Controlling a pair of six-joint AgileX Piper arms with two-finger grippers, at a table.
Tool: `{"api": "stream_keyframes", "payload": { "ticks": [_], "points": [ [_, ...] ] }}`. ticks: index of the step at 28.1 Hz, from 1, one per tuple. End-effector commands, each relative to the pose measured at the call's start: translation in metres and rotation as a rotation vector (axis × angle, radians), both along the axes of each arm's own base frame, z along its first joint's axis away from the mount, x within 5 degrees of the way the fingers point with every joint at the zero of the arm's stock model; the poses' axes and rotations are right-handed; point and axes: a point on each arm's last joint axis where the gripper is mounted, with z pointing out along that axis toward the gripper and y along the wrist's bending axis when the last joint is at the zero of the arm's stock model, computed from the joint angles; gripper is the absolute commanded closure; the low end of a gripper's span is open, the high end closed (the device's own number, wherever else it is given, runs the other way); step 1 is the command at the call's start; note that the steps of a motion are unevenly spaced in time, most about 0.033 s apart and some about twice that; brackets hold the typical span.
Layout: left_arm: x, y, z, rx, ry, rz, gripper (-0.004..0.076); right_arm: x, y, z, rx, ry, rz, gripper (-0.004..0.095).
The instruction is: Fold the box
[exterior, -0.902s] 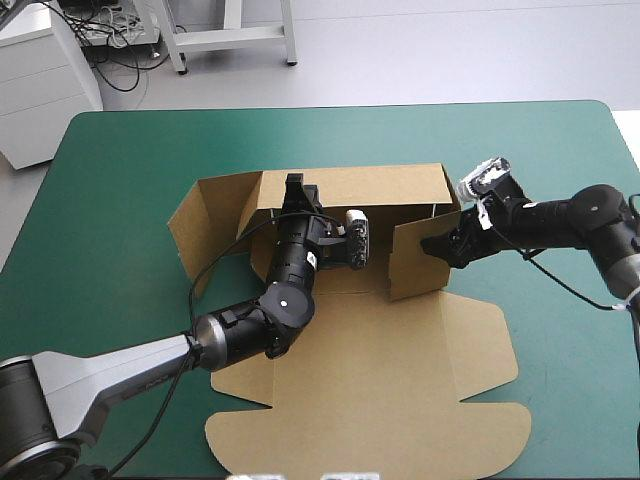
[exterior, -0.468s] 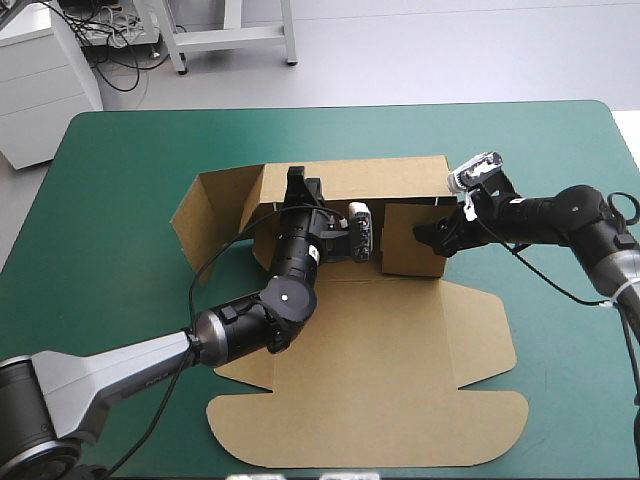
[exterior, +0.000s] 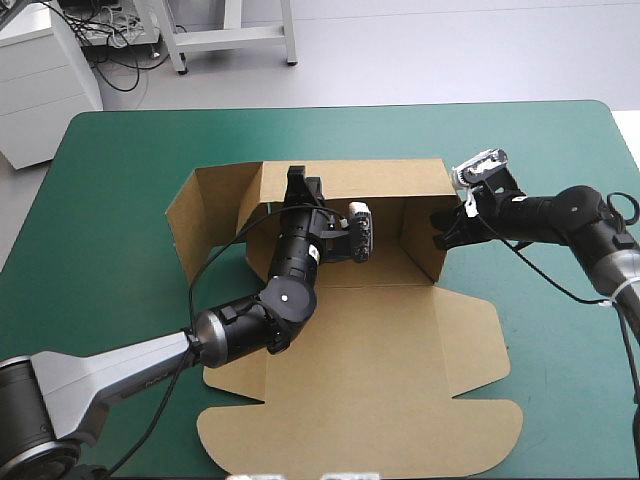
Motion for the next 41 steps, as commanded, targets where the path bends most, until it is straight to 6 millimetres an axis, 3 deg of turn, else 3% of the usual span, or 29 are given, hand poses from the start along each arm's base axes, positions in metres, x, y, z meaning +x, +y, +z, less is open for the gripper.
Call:
{"api": "stream_keyframes", "payload": {
  "ticks": [1, 9, 14, 19, 33, 37, 39, 41],
  "points": [
    [-0.004, 0.0, 0.032, -0.033, -0.115, -0.047, 0.0756, -0.008, 0.006, 0.02, 0.068, -0.024, 0.046, 0.0929],
    [-0.005, -0.002, 0.031, -0.039, -0.098, -0.074, 0.0735, -0.008, 0.007, 0.021, 0.077, -0.027, 0.04, 0.093],
    [-0.01, -0.006, 0.033, -0.041, -0.092, -0.117, 0.057, -0.004, 0.005, 0.023, 0.089, -0.054, 0.002, 0.093],
    [-0.027, -0.015, 0.04, -0.072, -0.093, -0.181, 0.0389, -0.002, 0.004, 0.024, 0.092, -0.066, -0.03, 0.093],
    [-0.088, -0.032, 0.056, -0.308, 0.136, -0.388, 0.0375, 0.002, 0.0, 0.026, 0.115, -0.075, -0.114, 0.093],
    [-0.103, -0.03, 0.085, -0.469, 0.198, -0.428, 0.0375, 0.003, -0.001, 0.026, 0.12, -0.077, -0.13, 0.093],
    [-0.102, -0.029, 0.097, -0.537, 0.219, -0.407, 0.0375, 0.003, -0.001, 0.026, 0.12, -0.077, -0.13, 0.093],
    [-0.088, -0.019, 0.124, -0.642, 0.199, -0.328, 0.0375, 0.003, -0.001, 0.026, 0.121, -0.078, -0.133, 0.093]
  ]
}}
